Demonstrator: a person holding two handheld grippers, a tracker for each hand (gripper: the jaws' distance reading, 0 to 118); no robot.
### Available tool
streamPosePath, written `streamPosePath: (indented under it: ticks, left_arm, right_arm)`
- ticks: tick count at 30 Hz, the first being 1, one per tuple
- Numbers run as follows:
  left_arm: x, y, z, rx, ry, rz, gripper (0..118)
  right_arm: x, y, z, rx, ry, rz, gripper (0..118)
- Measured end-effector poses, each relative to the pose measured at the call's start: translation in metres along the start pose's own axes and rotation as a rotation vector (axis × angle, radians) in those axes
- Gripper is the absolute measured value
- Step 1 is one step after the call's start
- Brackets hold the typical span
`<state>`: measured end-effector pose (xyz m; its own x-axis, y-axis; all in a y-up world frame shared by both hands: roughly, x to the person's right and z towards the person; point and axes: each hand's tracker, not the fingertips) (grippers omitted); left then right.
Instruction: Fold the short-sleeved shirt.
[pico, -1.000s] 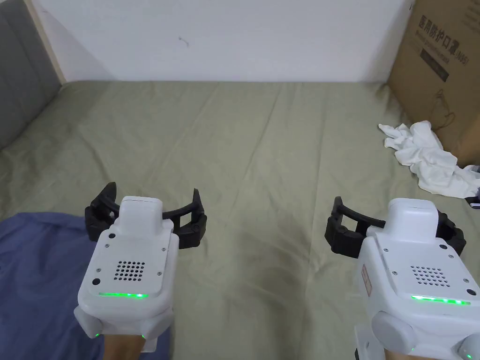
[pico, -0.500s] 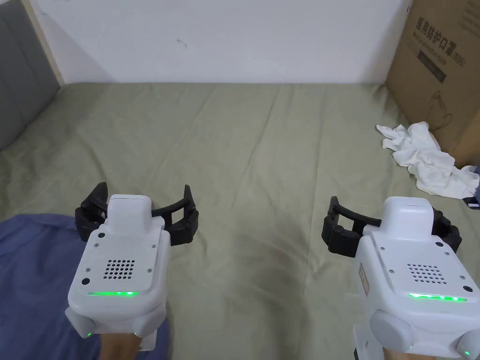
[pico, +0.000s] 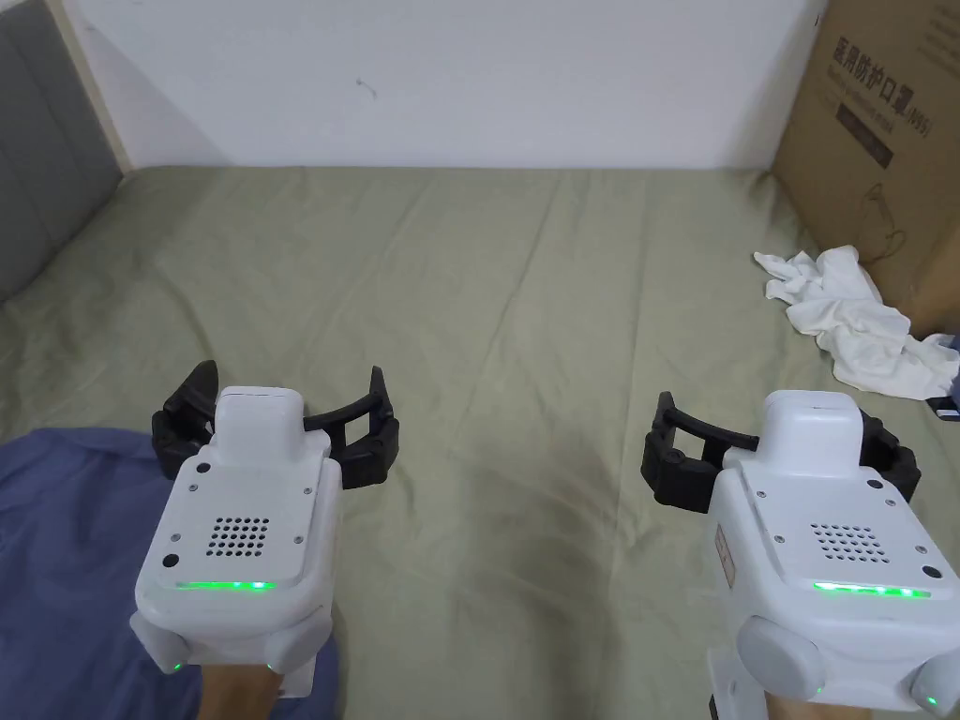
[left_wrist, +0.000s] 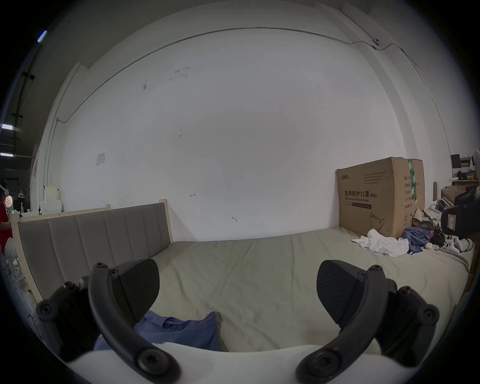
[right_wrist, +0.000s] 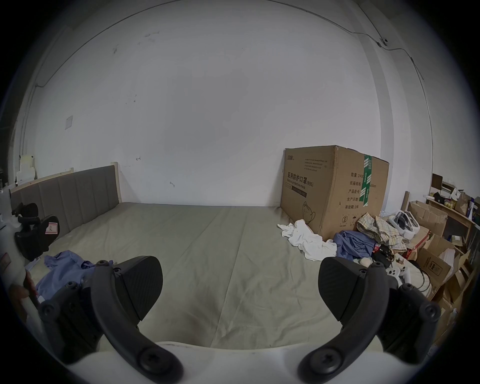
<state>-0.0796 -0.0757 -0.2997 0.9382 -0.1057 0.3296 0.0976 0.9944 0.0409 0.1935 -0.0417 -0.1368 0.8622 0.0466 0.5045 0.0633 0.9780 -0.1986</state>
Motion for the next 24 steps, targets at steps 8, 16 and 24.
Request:
streamPosePath:
  ticks: [8, 16, 24]
  left_arm:
    - [-0.001, 0.003, -0.003, -0.034, -0.017, 0.025, 118]
    - [0.007, 0.009, 0.003, -0.055, -0.031, 0.065, 46]
    - [0.005, 0.010, 0.002, -0.082, -0.044, 0.094, 4]
  right_arm:
    - [-0.001, 0.002, -0.002, -0.008, -0.005, 0.023, 118]
    - [0.000, 0.004, 0.000, -0.012, -0.010, 0.023, 20]
    - [0.000, 0.005, 0.003, 0.006, 0.004, 0.015, 3]
